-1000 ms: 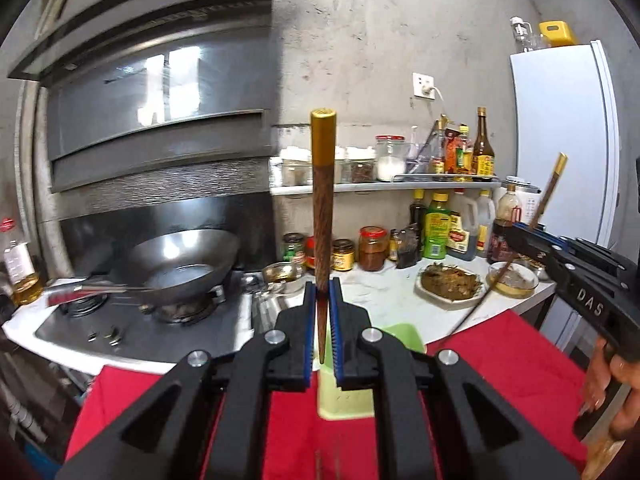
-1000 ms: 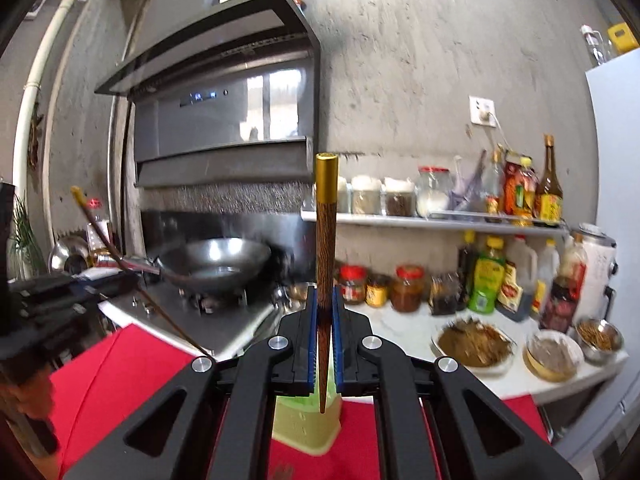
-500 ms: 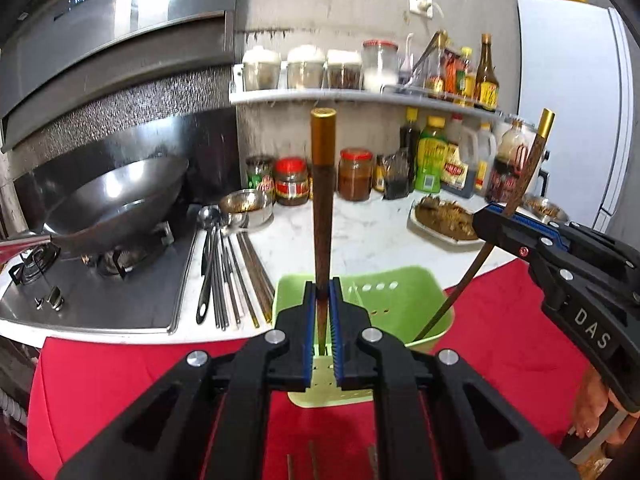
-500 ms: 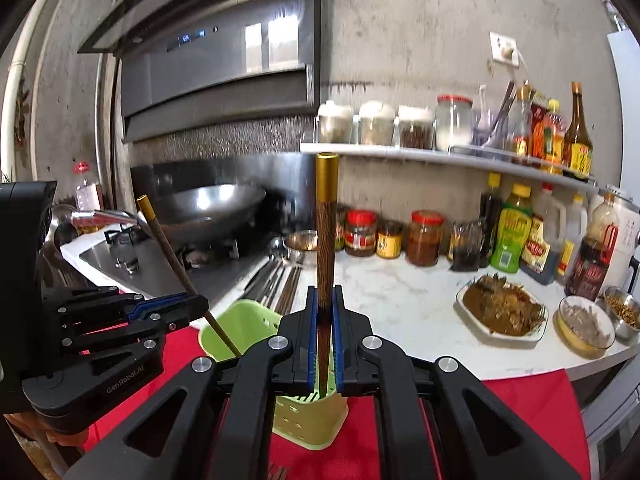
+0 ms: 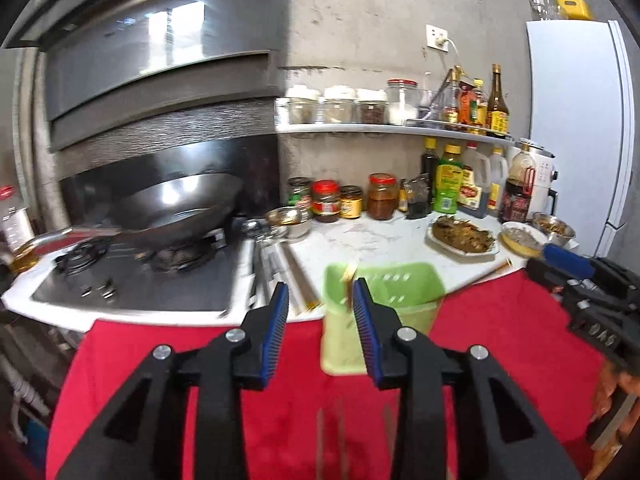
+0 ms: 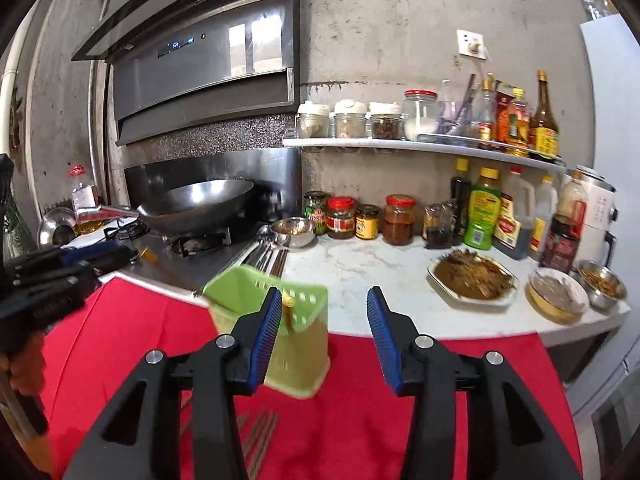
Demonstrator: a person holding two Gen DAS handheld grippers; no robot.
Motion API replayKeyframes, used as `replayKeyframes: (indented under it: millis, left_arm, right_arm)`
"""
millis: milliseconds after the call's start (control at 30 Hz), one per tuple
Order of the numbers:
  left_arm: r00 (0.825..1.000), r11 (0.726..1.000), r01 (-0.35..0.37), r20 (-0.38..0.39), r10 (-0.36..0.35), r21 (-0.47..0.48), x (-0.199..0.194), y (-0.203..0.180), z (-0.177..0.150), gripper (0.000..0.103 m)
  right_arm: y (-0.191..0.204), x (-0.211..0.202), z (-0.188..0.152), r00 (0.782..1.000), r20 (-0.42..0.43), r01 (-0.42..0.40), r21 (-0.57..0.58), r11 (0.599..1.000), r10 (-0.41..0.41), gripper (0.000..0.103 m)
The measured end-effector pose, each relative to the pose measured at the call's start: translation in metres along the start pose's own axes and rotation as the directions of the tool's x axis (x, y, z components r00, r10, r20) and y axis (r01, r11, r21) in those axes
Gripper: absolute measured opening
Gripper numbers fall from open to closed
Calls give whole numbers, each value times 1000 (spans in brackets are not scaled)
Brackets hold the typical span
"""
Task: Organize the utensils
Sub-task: 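Lower the left tool's chopstick into the green holder and open it while the right tool releases its own, then move both open tools back over the remaining chopsticks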
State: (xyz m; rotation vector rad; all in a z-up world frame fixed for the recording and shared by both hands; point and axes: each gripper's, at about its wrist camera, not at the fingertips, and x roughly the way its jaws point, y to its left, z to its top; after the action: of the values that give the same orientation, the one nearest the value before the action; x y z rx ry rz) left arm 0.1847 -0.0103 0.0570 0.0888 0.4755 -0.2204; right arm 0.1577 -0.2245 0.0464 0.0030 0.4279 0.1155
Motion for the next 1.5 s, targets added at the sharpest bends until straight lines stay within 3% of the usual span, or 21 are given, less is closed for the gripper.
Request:
replayKeyframes:
  millis: [200, 467, 633, 733, 900, 1000, 1200, 1400, 1500]
  left_arm:
    - [989, 992, -125, -85, 124, -2, -42, 14, -65, 33]
    - [959, 987, -159, -242, 149, -21, -64, 22, -158, 33]
    - [935, 987, -155, -329, 134, -38, -59, 25, -199, 33]
    - [927, 987, -153, -352, 127, -46, -55, 26, -207, 33]
    - [927, 990, -134, -359, 111, -39, -51, 27, -208, 33]
    - [928, 991, -125, -358, 102, -41, -48, 28, -205, 33]
    - [928, 993, -107, -362, 84, -43, -39, 26, -203, 33]
    - [928, 994, -97, -366, 73, -46, -35, 27, -202, 33]
    - [928, 995, -84, -368, 61, -47, -36, 26, -203, 33]
  right_arm:
    - [1, -45, -52, 998, -58, -9, 0, 1000, 9, 46]
    - [21, -71, -127, 982, -184, -41, -2, 999, 40, 46]
    - [42, -64, -163, 957, -282, -77, -7, 997, 72, 46]
    - [55, -53, -179, 939, -332, -102, -11, 995, 93, 45]
    - [66, -29, -185, 923, -372, -107, 3, 994, 100, 25]
    - [69, -20, -183, 918, -382, -109, 8, 994, 103, 19]
    - [76, -8, -185, 906, -412, -108, -7, 994, 96, 16]
    - [61, -8, -185, 908, -419, -32, -32, 999, 16, 16]
    - [49, -12, -186, 903, -426, -58, 25, 998, 63, 17]
